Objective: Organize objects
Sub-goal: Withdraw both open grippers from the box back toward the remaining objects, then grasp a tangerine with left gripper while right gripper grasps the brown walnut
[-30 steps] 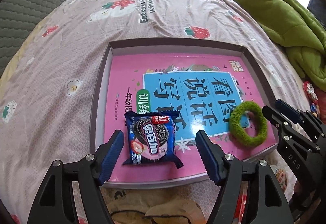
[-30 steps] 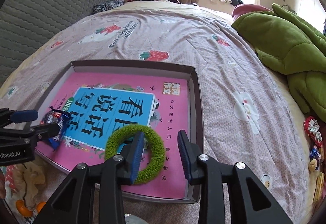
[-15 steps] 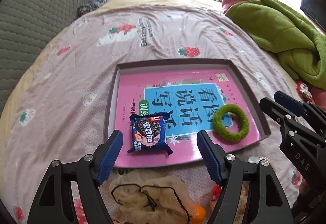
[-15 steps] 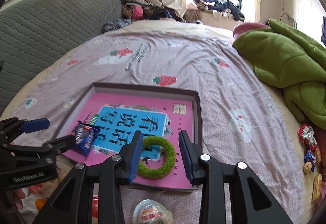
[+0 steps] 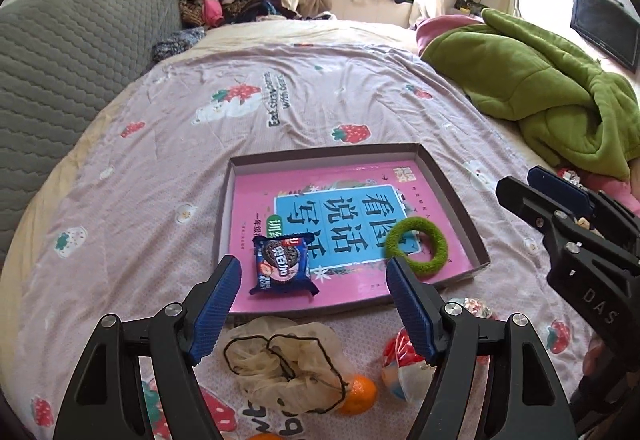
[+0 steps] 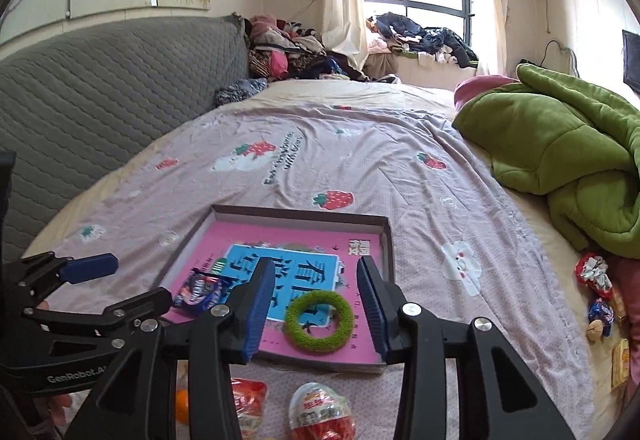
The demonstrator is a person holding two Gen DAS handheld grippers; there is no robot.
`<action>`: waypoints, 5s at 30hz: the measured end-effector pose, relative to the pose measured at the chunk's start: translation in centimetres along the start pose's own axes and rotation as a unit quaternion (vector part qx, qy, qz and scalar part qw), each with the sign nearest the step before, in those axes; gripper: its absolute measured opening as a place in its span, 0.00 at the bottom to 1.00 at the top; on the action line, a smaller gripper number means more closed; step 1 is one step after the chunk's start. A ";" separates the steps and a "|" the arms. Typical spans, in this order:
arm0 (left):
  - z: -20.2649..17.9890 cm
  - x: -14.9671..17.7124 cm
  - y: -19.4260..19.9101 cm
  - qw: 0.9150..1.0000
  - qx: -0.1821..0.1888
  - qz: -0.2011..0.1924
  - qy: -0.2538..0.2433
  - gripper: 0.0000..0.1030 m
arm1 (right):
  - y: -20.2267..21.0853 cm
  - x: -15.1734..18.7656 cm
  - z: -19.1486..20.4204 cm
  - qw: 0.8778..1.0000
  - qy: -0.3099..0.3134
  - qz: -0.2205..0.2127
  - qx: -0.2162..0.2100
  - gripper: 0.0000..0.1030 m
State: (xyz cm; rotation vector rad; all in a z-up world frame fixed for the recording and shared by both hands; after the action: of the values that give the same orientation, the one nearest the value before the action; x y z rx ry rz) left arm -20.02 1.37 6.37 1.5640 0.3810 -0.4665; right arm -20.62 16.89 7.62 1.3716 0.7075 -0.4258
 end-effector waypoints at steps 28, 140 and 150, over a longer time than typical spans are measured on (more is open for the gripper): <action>3.2 7.3 5.0 0.999 0.011 -0.032 0.025 0.75 | 6.3 5.9 0.8 0.999 0.000 -0.049 -0.002 0.54; 6.6 17.4 -4.7 0.995 0.007 0.078 0.053 0.75 | -4.0 16.9 3.4 0.994 -0.044 0.094 0.025 0.63; 6.8 17.4 -4.7 0.996 0.007 0.071 0.058 0.75 | -5.0 16.7 3.8 0.995 -0.037 0.090 0.023 0.46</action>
State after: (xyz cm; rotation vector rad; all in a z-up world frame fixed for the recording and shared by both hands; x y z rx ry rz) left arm -7.94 -5.90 -6.72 1.6243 0.3526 -0.2699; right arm -10.94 14.43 -7.18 1.4425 0.5109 -0.3491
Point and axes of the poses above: each gripper's, at about its wrist camera, not at the fingertips, and y roughly against the way its jaws point, z to its left, x to its underside, the point moved 3 cm from there along -y, roughly the way its jaws point, and after that the axes turned 11 degrees about z, right-handed, at the moved point
